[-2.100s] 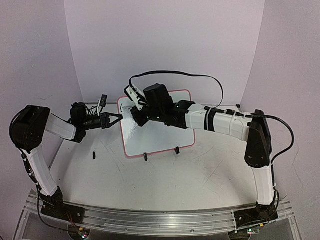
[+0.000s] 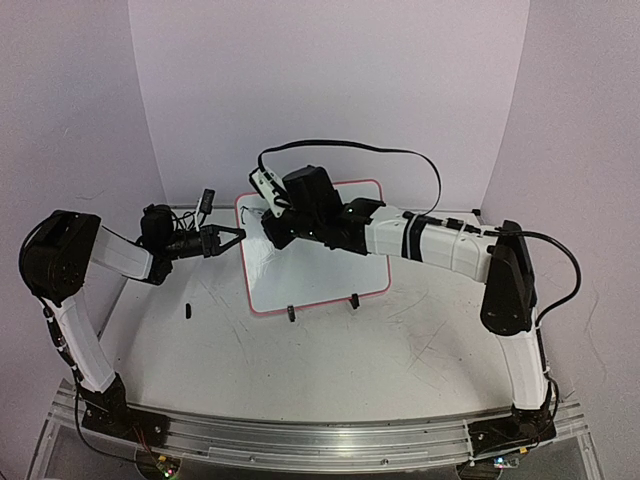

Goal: Write a sentence on the whiteboard

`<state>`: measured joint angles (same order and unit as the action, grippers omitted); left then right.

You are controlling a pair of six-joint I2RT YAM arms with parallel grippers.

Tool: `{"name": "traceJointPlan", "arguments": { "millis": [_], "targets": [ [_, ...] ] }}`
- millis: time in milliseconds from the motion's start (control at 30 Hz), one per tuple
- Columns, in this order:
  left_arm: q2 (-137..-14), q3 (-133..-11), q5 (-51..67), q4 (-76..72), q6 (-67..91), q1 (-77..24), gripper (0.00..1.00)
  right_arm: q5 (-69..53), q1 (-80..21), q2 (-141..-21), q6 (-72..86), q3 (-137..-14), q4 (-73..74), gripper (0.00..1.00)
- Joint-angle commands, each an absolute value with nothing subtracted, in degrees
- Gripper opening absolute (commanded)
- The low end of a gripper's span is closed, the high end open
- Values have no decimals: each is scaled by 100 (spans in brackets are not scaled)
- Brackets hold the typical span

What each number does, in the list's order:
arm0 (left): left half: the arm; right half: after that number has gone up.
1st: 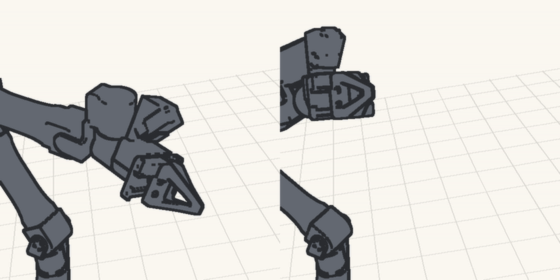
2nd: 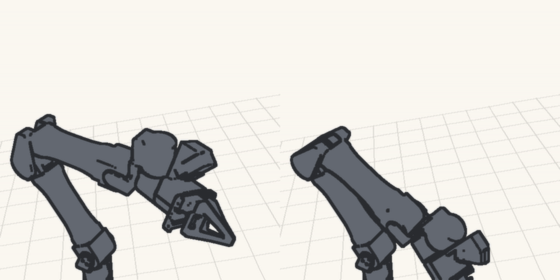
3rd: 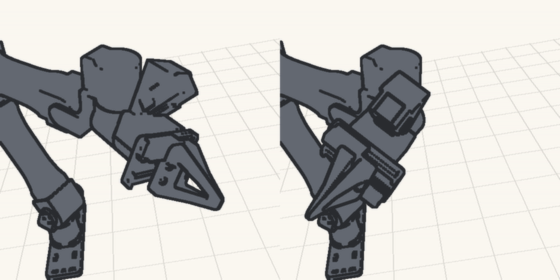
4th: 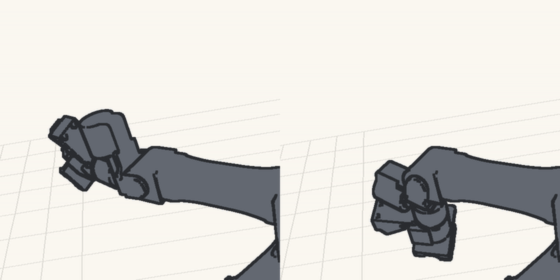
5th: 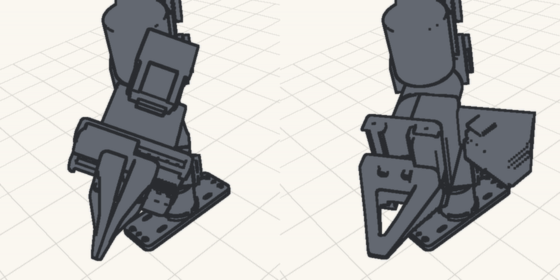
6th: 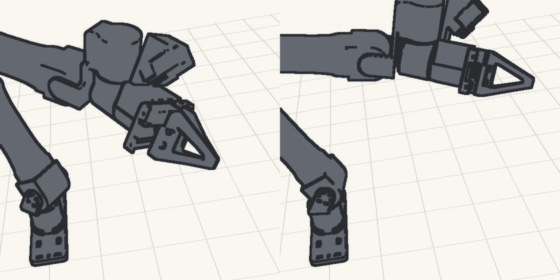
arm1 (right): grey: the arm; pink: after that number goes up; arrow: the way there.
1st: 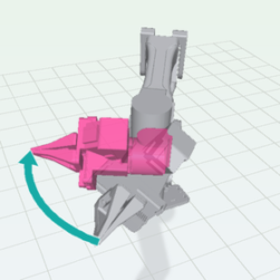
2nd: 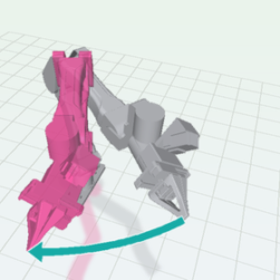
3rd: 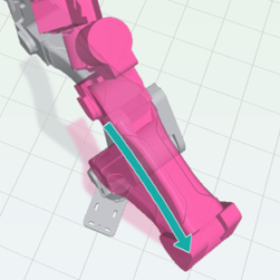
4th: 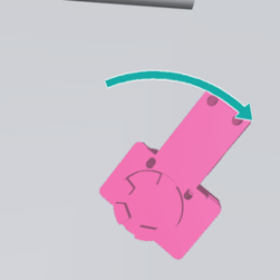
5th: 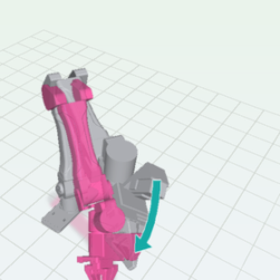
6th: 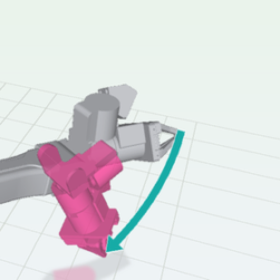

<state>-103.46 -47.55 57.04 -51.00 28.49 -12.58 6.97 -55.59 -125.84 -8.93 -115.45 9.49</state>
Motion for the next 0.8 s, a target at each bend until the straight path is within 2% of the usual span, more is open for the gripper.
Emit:
{"name": "traceJointPlan", "arguments": {
  "millis": [0,767],
  "targets": [
    [-10230,-4900,5875,-5282,2738,-1282,0,1072,-5491,-12186,-783,-11281,833,0],
    [-10233,-4939,5894,-5287,2769,-1282,0,637,-5559,-12093,-550,-10840,738,0]
  ]
}}
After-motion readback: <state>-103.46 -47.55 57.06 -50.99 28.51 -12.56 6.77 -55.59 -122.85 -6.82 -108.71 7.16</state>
